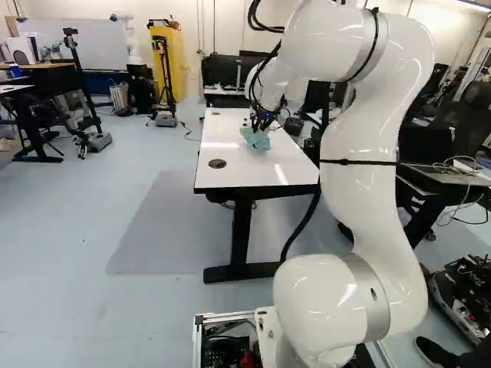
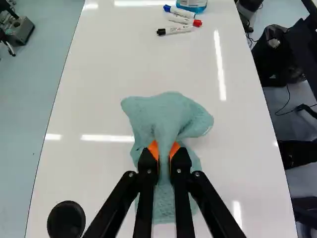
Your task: Clean the table with the green towel
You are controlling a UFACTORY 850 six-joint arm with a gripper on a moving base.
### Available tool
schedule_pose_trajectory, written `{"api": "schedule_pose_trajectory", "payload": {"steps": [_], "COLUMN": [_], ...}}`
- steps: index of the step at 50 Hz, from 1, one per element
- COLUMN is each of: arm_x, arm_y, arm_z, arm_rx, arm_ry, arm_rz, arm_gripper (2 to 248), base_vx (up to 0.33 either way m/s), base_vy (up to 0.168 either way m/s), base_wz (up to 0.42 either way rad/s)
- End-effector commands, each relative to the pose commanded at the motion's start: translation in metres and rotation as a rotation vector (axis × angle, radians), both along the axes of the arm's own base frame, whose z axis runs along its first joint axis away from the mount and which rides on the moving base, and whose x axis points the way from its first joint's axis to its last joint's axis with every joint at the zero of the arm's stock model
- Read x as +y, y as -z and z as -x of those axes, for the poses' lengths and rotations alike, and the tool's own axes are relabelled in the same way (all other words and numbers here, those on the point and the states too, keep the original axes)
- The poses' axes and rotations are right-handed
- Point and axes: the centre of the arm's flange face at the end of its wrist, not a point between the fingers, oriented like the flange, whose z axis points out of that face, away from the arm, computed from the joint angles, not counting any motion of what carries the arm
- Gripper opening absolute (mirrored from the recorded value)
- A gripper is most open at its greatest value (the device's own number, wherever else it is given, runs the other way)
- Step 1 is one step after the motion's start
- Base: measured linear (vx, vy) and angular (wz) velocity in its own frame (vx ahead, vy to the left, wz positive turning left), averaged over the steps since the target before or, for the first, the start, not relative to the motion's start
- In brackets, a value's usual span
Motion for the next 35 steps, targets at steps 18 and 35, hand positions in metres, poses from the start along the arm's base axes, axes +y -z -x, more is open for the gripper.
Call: {"api": "schedule_pose_trajectory", "payload": {"steps": [18,35], "arm_x": [0.001,0.001], "arm_y": [0.025,0.047], "arm_z": [-0.015,-0.021], "arm_rx": [0.025,0.055], "arm_ry": [-0.002,-0.002], "arm_rz": [0.0,-0.001], "arm_gripper": [43,43], "base_vx": [0.0,0.0], "base_vy": [0.0,0.0], "base_wz": [0.0,0.0]}}
